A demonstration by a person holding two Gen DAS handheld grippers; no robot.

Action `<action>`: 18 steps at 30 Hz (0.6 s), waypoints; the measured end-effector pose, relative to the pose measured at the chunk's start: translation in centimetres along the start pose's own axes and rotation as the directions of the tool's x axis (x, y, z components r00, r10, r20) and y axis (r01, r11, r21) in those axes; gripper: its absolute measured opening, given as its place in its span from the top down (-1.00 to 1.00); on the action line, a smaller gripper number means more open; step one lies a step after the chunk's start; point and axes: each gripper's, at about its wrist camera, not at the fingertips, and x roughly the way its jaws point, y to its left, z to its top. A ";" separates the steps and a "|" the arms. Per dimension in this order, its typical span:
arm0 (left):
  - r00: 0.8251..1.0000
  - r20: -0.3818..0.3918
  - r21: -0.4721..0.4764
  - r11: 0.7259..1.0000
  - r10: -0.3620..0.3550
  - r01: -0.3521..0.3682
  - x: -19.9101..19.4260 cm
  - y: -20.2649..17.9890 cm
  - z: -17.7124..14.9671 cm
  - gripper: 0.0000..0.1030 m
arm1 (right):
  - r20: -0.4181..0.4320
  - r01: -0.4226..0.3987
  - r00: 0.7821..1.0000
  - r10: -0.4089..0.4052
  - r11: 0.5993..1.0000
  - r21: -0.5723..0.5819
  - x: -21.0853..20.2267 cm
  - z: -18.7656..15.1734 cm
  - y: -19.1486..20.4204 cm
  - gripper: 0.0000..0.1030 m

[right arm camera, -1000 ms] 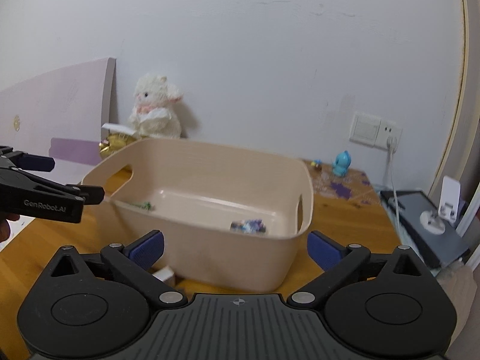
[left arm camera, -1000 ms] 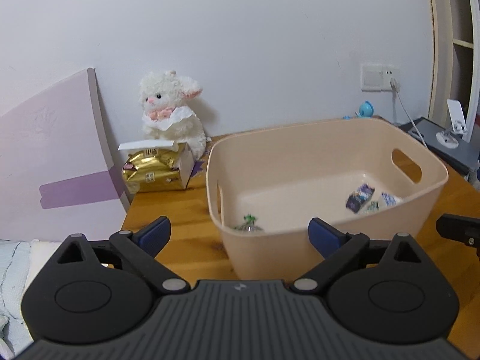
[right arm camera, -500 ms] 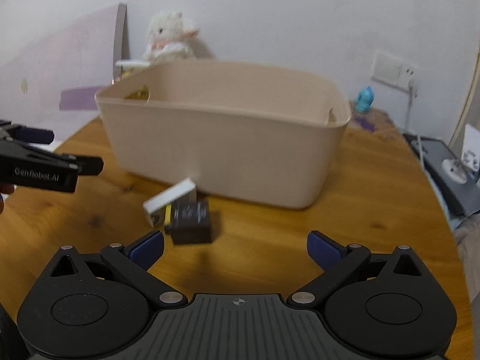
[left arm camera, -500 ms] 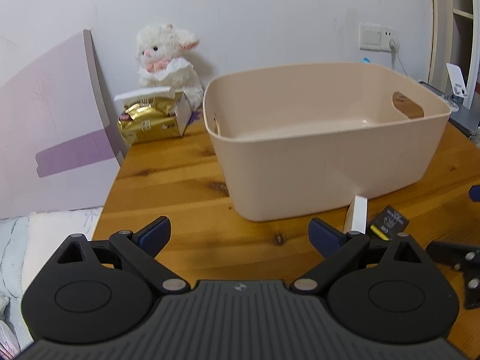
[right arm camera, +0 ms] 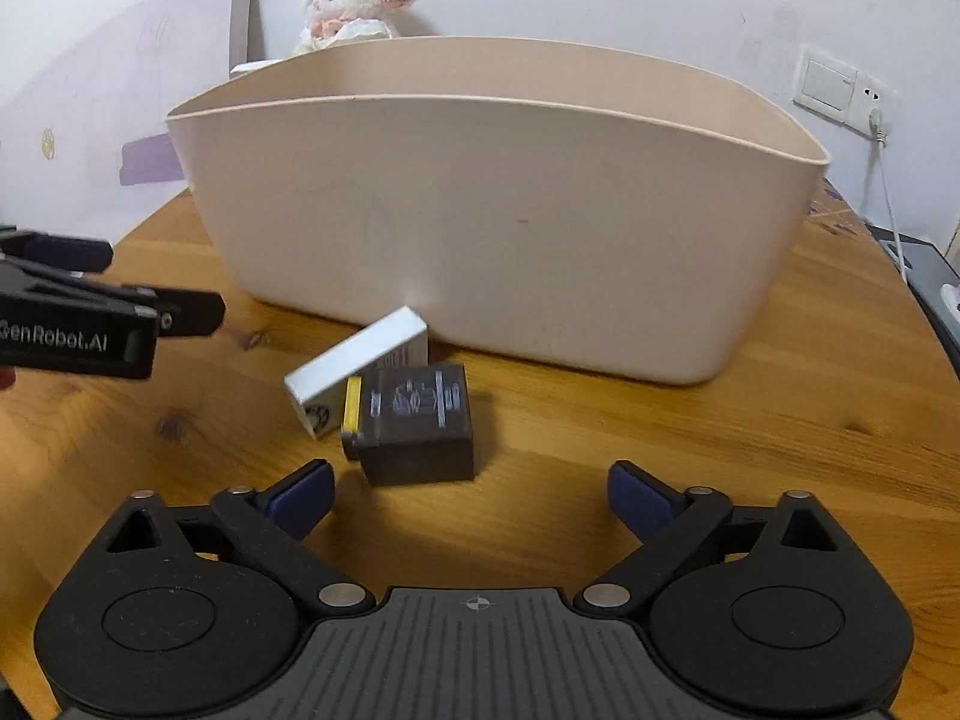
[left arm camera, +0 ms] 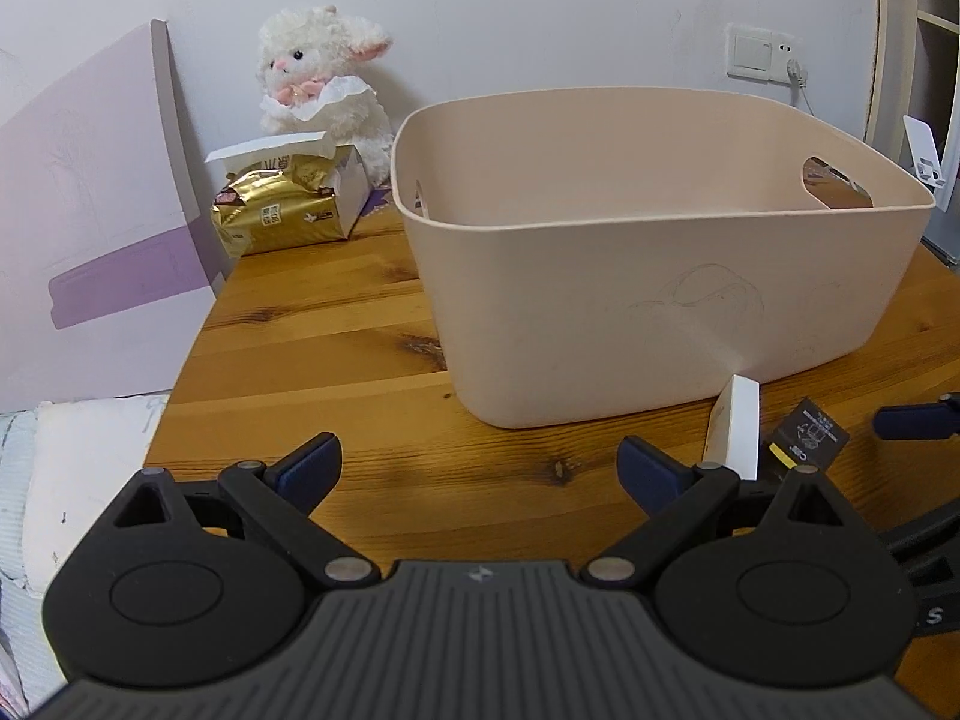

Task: Organize objects
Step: 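Grasp the white stick with left tool while right tool grasps the black box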

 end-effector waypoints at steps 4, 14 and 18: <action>1.000 0.003 0.010 1.000 -0.009 0.009 0.4 -0.5 0.2 -0.92 | 0.021 0.007 1.000 -0.007 1.000 0.013 0.8 0.3 -0.4 -0.69; 0.995 0.036 0.051 0.994 -0.098 0.096 -1.0 -2.7 0.7 -0.92 | 0.034 0.056 0.998 -0.058 0.996 0.064 0.4 0.3 -3.2 -0.47; 0.990 0.044 0.073 0.989 -0.132 0.129 -1.4 -3.9 0.9 -0.92 | 0.028 0.058 0.998 -0.061 0.995 0.076 -0.3 -0.2 -4.0 -0.48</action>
